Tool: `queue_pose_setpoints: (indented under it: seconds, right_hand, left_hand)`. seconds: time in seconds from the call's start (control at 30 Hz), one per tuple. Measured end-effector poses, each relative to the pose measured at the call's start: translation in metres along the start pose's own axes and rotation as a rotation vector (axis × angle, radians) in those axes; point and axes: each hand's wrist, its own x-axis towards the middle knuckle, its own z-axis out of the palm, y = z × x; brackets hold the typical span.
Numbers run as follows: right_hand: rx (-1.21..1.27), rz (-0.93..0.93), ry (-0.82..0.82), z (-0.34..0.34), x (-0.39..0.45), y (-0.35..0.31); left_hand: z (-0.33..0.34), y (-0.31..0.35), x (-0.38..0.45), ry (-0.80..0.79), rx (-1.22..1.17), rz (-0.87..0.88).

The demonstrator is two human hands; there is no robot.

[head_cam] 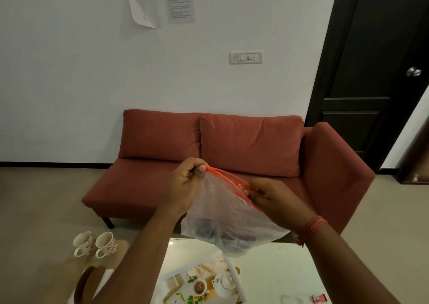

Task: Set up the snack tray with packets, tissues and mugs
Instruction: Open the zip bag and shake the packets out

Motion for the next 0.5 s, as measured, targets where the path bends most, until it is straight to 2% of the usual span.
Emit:
queue_pose_setpoints:
  seconds: [0.17, 0.27, 0.43, 0.5]
  right_hand:
    - [-0.115, 0.117, -0.192, 0.003, 0.002, 0.004]
    - [-0.117, 0.178, -0.136, 0.009, 0.003, 0.001]
    - [-0.071, 0.296, -0.016, 0.024, 0.000, -0.006]
    - [-0.016, 0.363, -0.013, 0.031, -0.002, -0.005]
  left_hand:
    - [0.009, 0.001, 0.001, -0.054, -0.002, 0.042]
    - [0.019, -0.004, 0.003, -0.042, -0.031, 0.018]
    - [0.049, -0.015, -0.032, 0.248, 0.232, -0.242]
    - [0.065, -0.010, -0.054, 0.207, 0.199, -0.304]
